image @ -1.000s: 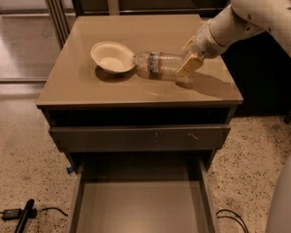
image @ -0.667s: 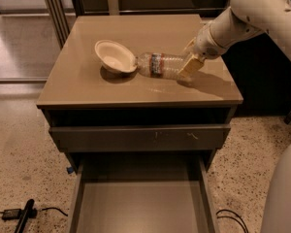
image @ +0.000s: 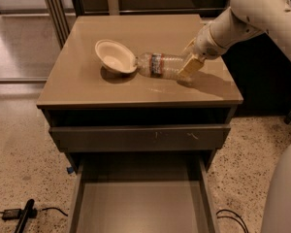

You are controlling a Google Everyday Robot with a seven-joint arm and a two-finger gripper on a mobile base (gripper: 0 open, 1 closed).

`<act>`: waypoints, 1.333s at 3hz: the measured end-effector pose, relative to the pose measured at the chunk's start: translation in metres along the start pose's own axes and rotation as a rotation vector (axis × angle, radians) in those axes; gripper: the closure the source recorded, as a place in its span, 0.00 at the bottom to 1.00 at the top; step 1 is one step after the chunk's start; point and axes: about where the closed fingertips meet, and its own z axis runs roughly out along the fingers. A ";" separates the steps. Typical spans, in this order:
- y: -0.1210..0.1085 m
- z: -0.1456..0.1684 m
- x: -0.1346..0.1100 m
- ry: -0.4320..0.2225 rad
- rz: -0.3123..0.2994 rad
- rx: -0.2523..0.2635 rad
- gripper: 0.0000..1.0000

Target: Pick water bottle from middle drawer and place on counter

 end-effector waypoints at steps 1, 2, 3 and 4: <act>0.000 0.000 0.000 0.000 0.000 0.000 0.29; 0.000 0.000 0.000 0.000 0.000 0.000 0.06; 0.000 0.000 0.000 0.000 0.000 0.000 0.00; 0.000 0.000 0.000 0.000 0.000 0.000 0.00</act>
Offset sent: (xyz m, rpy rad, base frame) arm 0.0000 0.0000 0.0000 0.0000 0.0000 0.0000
